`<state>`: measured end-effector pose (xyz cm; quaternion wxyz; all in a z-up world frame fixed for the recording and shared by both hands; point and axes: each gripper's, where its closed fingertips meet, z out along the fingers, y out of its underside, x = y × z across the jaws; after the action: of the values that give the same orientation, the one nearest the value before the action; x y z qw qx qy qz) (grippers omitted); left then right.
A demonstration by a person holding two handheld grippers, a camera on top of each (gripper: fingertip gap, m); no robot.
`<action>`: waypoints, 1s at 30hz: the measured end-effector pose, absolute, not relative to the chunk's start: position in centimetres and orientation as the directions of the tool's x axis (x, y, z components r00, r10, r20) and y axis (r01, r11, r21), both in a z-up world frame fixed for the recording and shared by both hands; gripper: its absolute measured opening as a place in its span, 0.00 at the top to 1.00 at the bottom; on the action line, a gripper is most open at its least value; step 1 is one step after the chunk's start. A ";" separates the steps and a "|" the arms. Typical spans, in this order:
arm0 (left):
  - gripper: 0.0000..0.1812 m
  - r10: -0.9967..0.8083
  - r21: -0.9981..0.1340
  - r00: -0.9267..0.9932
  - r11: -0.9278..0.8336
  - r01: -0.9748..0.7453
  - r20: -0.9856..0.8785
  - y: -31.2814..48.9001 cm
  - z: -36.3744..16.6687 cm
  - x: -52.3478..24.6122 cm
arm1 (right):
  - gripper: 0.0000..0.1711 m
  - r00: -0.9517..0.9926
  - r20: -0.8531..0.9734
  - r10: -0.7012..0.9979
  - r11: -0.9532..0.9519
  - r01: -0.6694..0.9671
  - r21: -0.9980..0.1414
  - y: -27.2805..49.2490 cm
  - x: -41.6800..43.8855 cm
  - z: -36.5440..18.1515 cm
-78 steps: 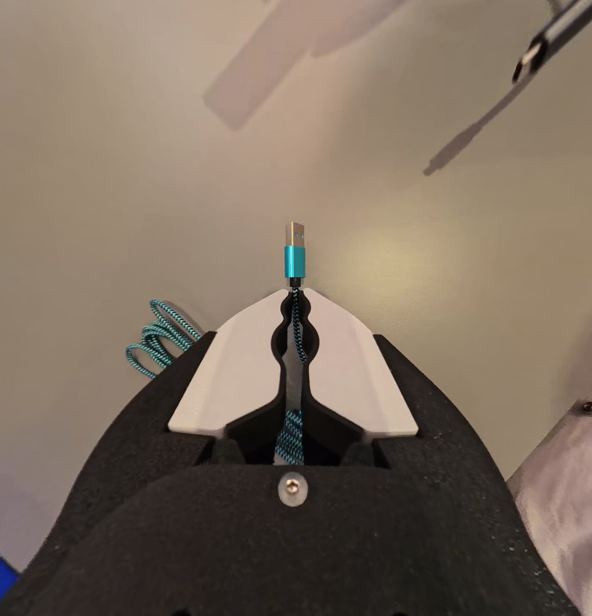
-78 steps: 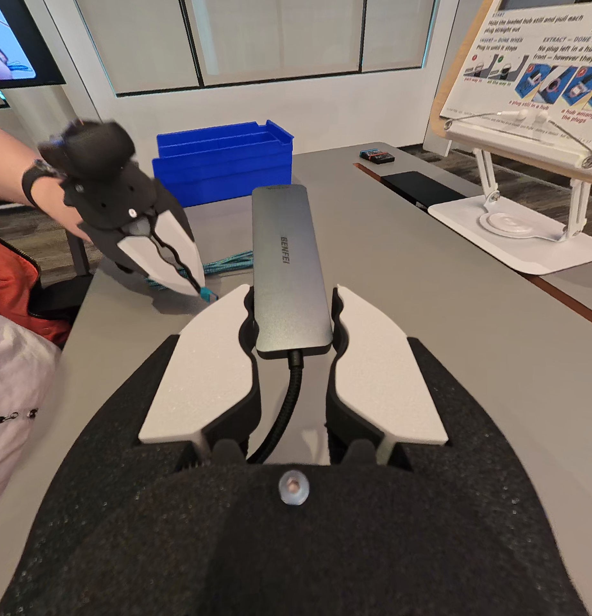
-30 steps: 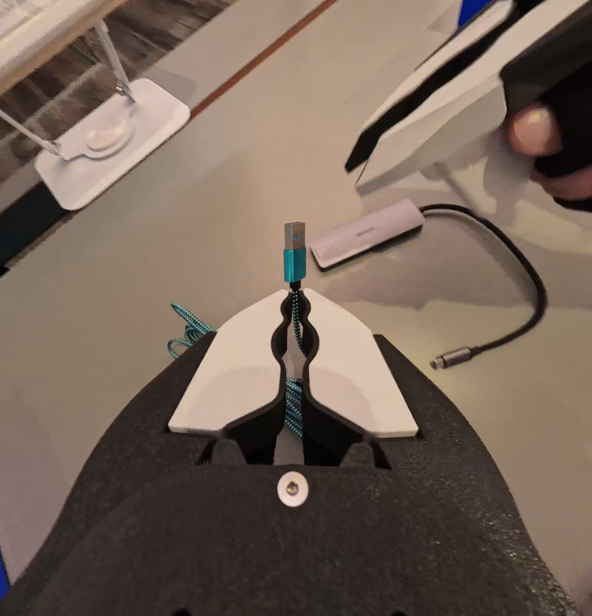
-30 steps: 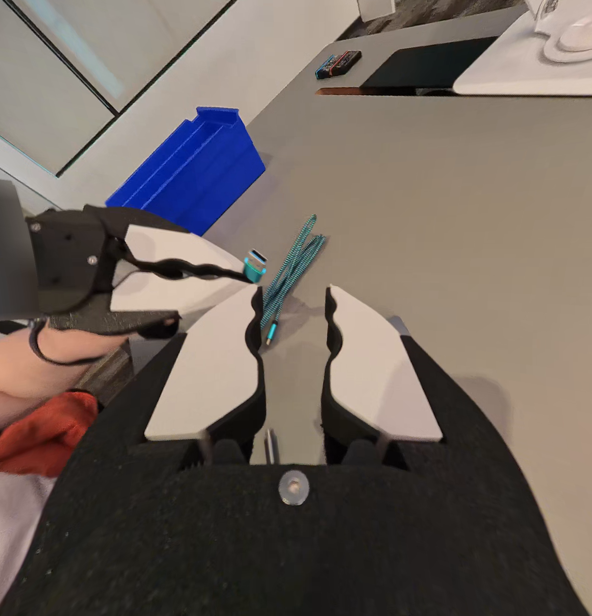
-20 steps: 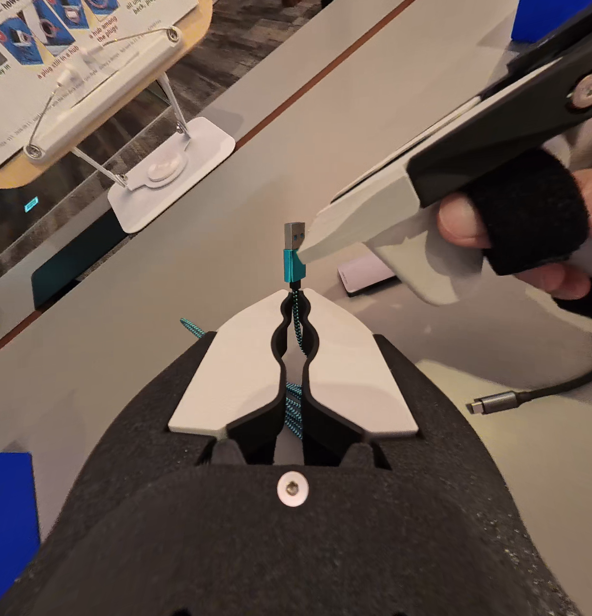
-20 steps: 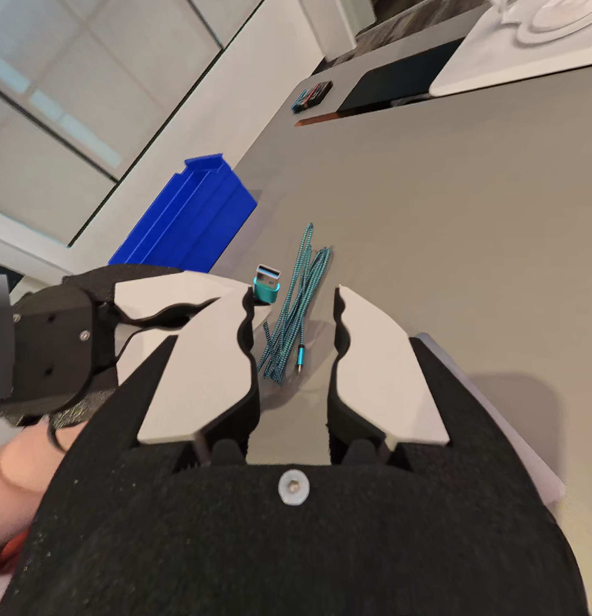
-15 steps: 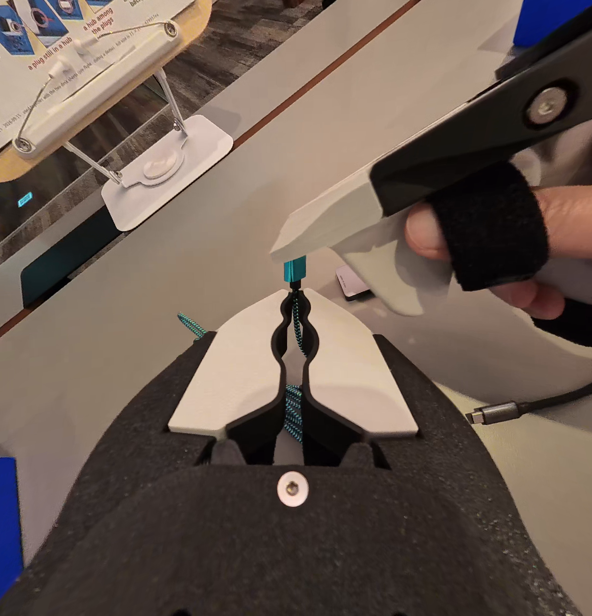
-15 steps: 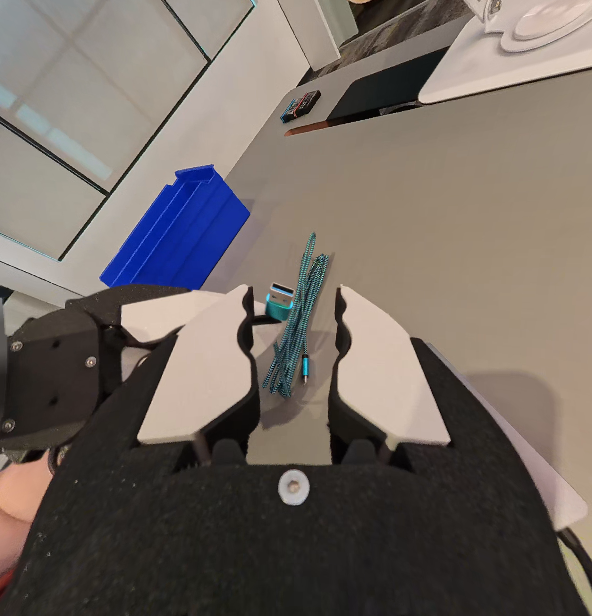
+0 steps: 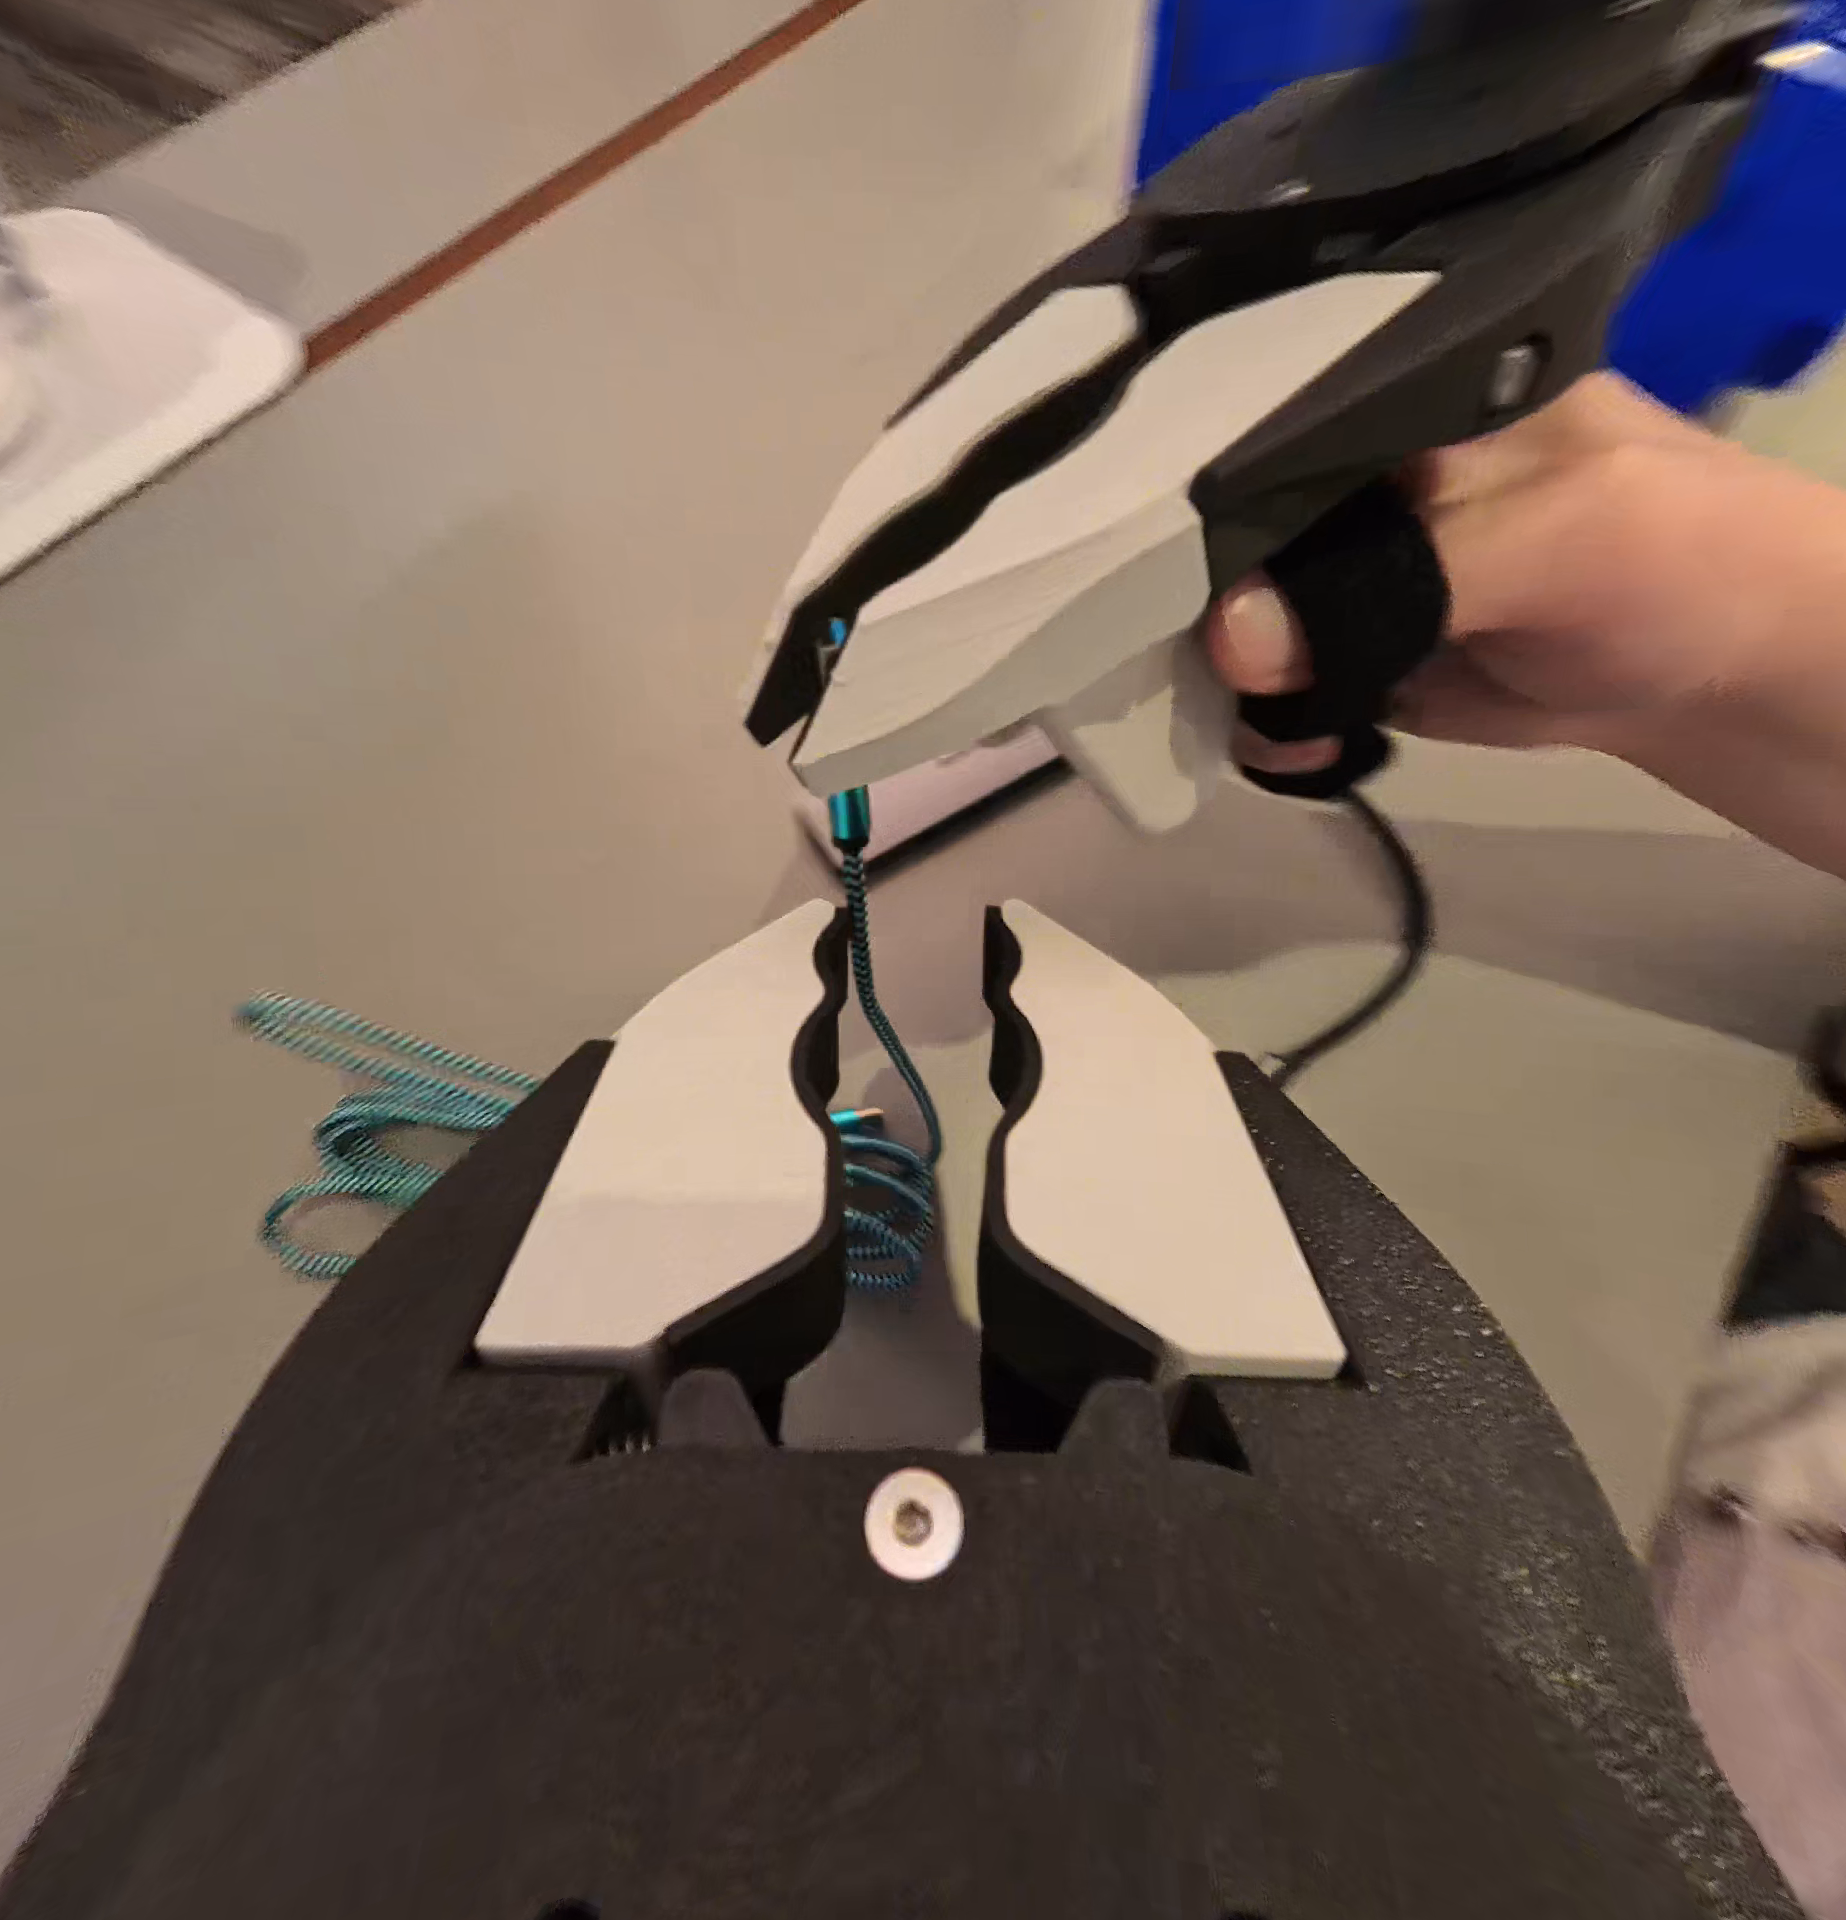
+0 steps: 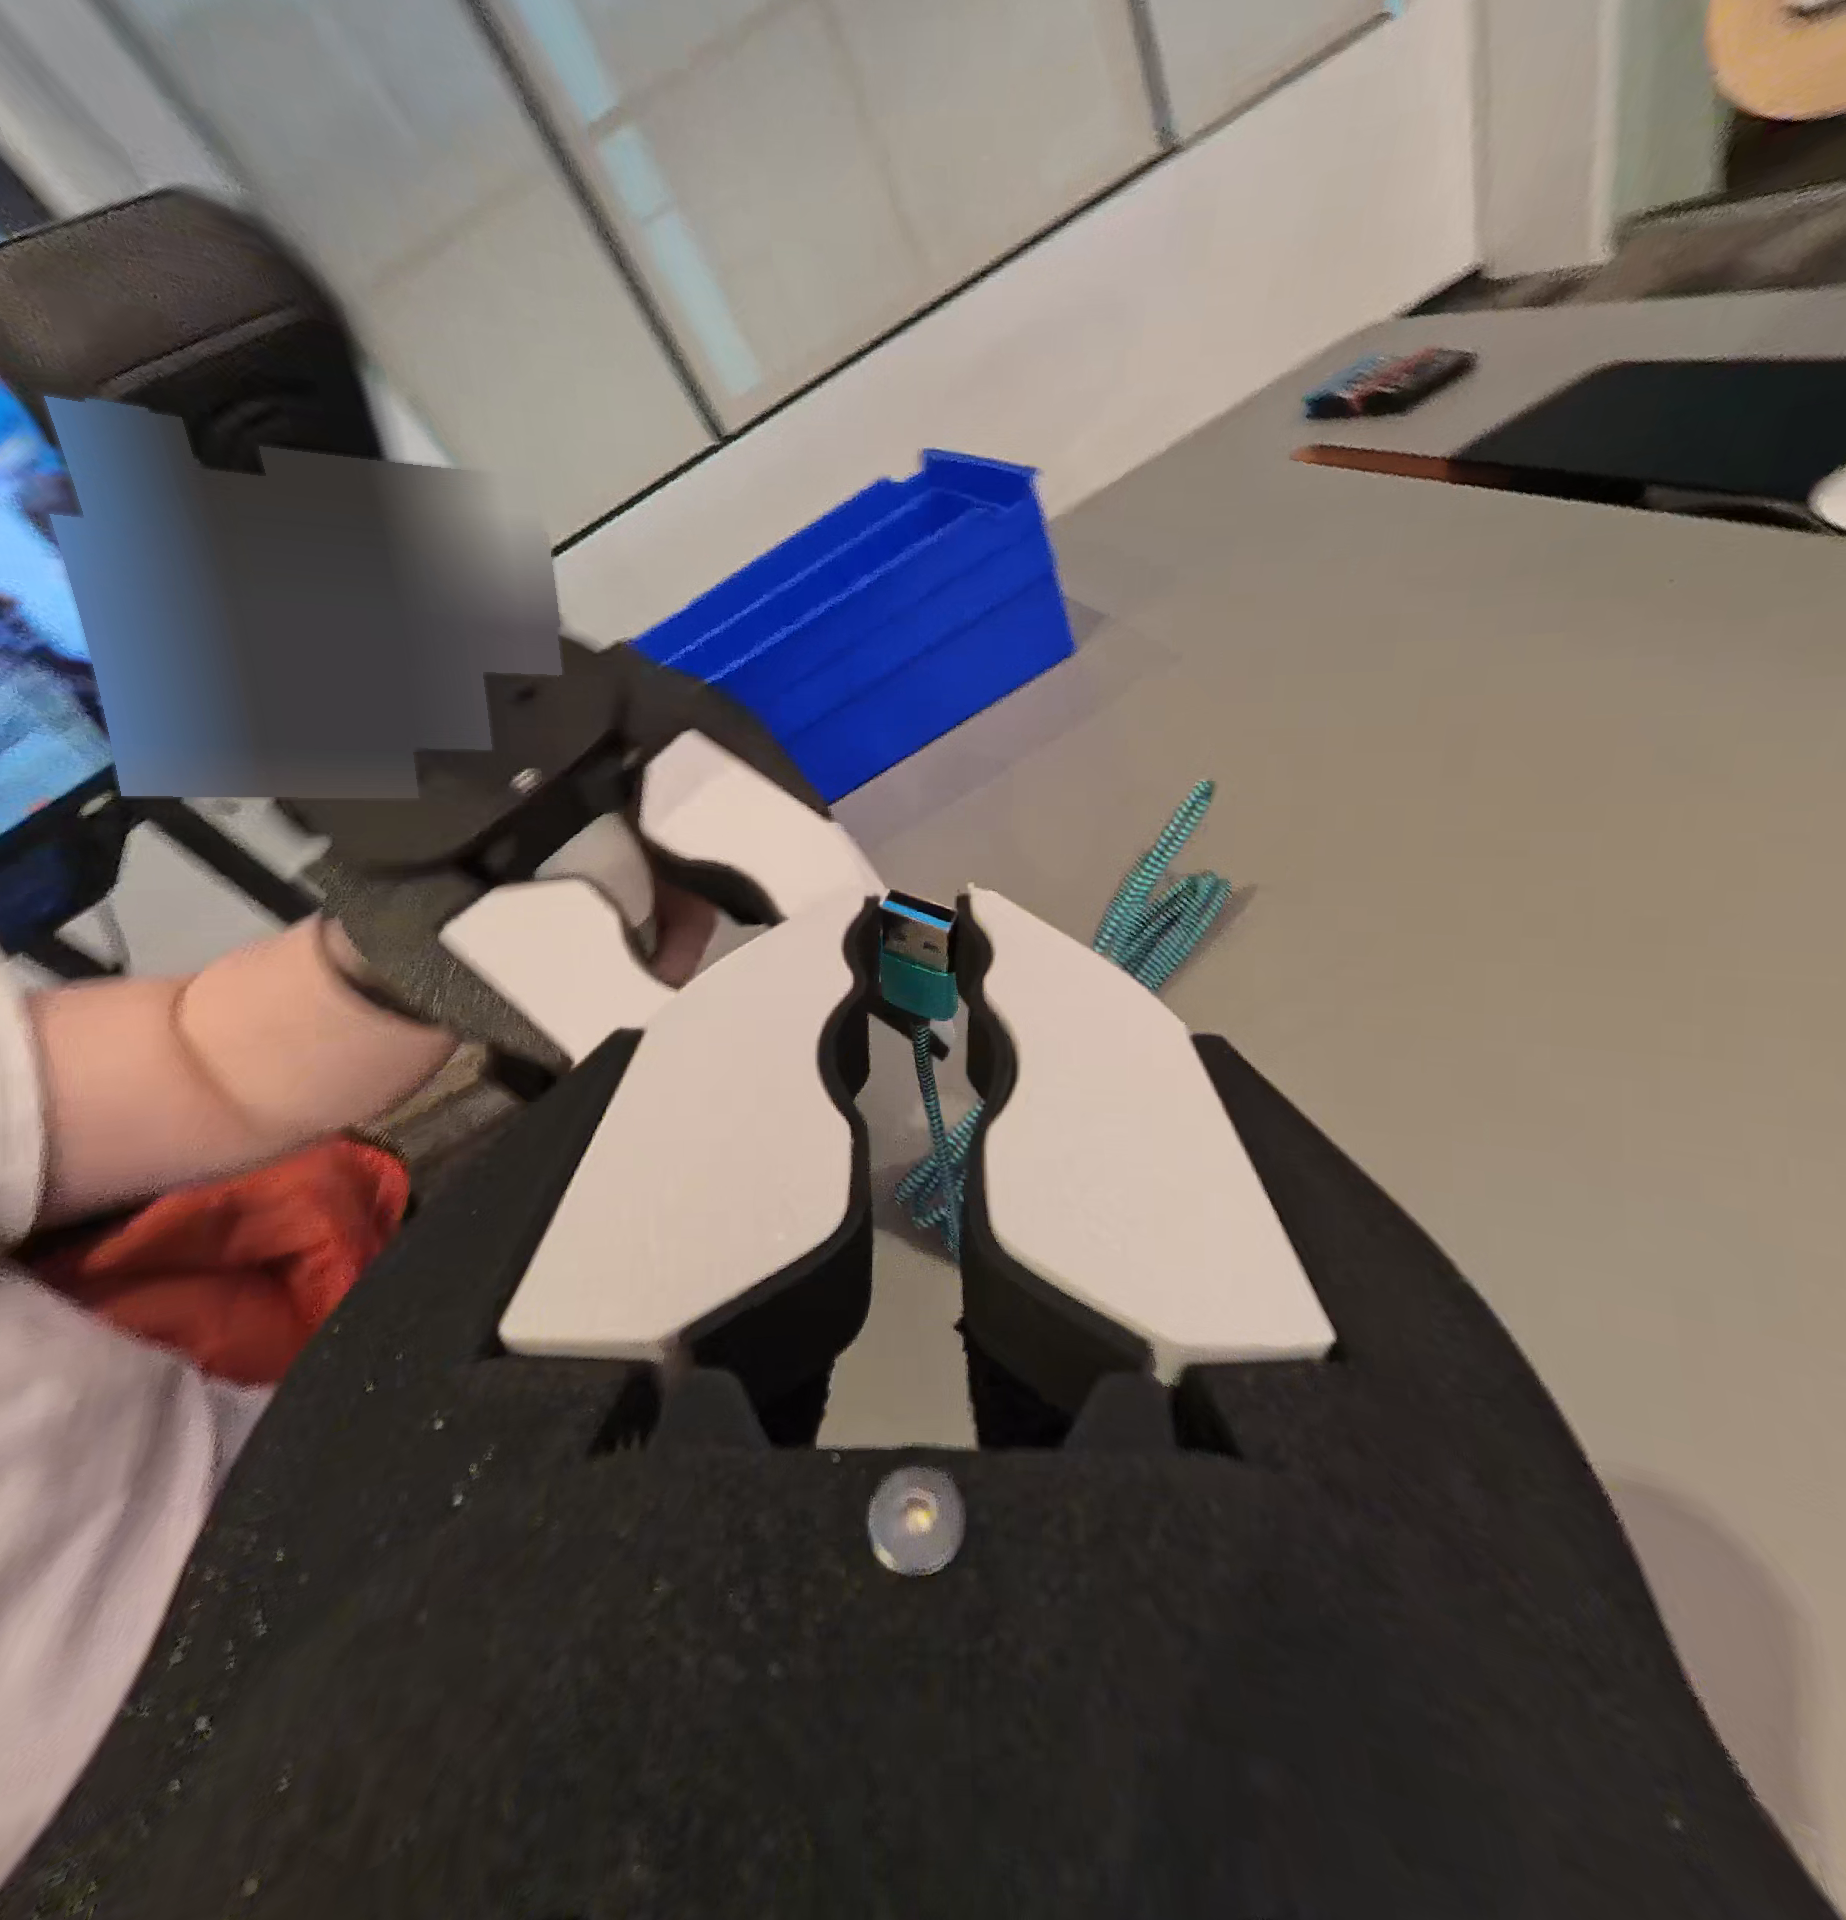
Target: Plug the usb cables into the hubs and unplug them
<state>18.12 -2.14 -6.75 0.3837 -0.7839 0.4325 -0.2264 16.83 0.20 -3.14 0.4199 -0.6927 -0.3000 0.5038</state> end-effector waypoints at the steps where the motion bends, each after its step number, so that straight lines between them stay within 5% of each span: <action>1: 0.86 -0.881 -0.801 0.467 -0.336 -0.496 0.080 -2.7 -6.4 18.3 | 0.92 0.262 -0.424 0.867 -0.440 0.003 -0.898 -0.3 16.9 -2.8; 8: 0.93 -0.970 -0.795 0.169 -0.239 -0.558 0.173 -4.4 -6.2 19.5 | 0.93 0.020 -0.295 0.955 -0.296 0.076 -0.952 -2.6 17.2 -1.4; 16: 0.98 -0.974 -0.864 0.110 -0.226 -0.450 0.197 -4.5 -5.5 21.5 | 0.93 -0.039 -0.249 0.968 -0.247 0.050 -0.968 -3.2 18.3 -0.5; 20: 0.93 -0.978 -0.883 0.091 -0.208 -0.420 0.188 -4.7 -5.0 22.3 | 0.93 -0.060 -0.222 0.973 -0.218 0.060 -0.974 -3.6 18.5 -0.4; 22: 0.99 -0.981 -0.885 0.090 -0.196 -0.423 0.174 -4.8 -5.0 22.5 | 0.93 -0.066 -0.215 0.974 -0.212 0.055 -0.976 -3.8 18.5 -0.3; 26: 0.99 -0.967 -0.857 0.187 -0.241 -0.455 0.173 -3.4 -5.4 22.1 | 0.92 0.041 -0.212 0.976 -0.213 0.025 -0.977 -2.4 18.8 -0.5; 30: 0.99 -0.881 -0.811 0.468 -0.321 -0.489 0.067 0.4 -5.9 19.7 | 0.85 0.387 -0.265 0.883 -0.257 -0.071 -0.964 0.3 19.8 0.2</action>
<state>19.72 0.39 -5.90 0.3761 -0.7696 0.4450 -0.2611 19.81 0.32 0.17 0.5226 -0.6484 -0.3132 0.4564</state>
